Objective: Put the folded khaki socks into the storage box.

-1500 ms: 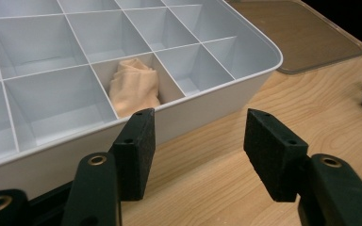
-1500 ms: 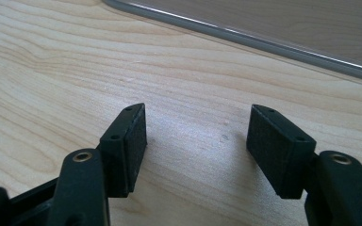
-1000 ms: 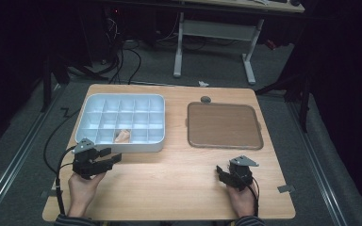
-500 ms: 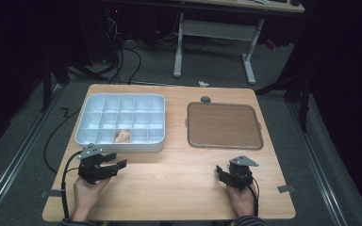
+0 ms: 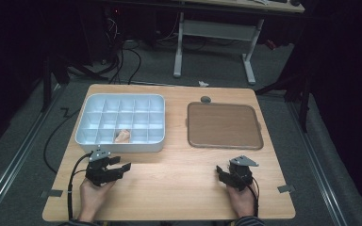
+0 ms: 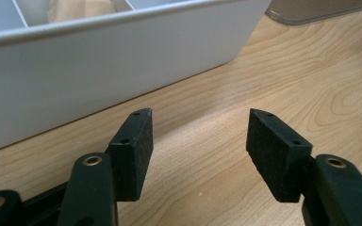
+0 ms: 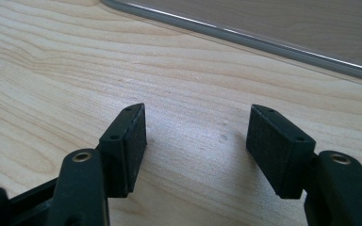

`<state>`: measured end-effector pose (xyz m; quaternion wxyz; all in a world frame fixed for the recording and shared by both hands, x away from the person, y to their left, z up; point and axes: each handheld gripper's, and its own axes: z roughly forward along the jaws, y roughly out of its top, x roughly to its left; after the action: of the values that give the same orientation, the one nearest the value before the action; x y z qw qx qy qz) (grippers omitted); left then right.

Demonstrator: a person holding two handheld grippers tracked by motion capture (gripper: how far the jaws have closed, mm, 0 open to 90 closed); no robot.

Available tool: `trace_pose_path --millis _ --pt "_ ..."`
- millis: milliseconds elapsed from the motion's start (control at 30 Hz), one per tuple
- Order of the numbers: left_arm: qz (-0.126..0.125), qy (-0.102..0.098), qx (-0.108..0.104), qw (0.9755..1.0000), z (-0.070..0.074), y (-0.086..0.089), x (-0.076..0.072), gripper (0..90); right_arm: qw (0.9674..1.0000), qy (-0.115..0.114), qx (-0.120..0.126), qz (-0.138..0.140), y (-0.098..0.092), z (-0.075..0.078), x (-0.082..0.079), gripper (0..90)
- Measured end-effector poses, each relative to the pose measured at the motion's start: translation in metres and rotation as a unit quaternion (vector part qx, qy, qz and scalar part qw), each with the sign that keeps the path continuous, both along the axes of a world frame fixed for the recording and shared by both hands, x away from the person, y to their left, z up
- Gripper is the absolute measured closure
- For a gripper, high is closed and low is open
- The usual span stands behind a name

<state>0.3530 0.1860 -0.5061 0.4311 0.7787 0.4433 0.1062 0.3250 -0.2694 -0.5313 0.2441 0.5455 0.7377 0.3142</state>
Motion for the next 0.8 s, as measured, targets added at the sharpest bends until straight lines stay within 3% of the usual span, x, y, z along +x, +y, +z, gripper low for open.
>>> trace_pose_path --millis 100,333,633,800 --pt "0.012 -0.017 0.013 0.9997 -0.004 -0.003 -0.001 43.5 1.0 0.0 0.0 0.0 0.0 0.0 0.0 38.6" --pt "0.015 -0.027 0.047 0.9984 -0.014 -0.012 0.004 44.0 1.0 0.0 0.0 0.001 0.0 0.0 0.0 38.5" --pt "0.024 -0.027 0.076 0.9965 -0.021 -0.015 0.01 44.0 1.0 0.0 0.001 0.001 0.0 0.0 0.0 38.1" --pt "0.024 -0.016 0.082 0.9962 -0.025 -0.018 0.013 44.0 1.0 0.001 0.001 0.001 0.0 0.0 0.0 38.0"
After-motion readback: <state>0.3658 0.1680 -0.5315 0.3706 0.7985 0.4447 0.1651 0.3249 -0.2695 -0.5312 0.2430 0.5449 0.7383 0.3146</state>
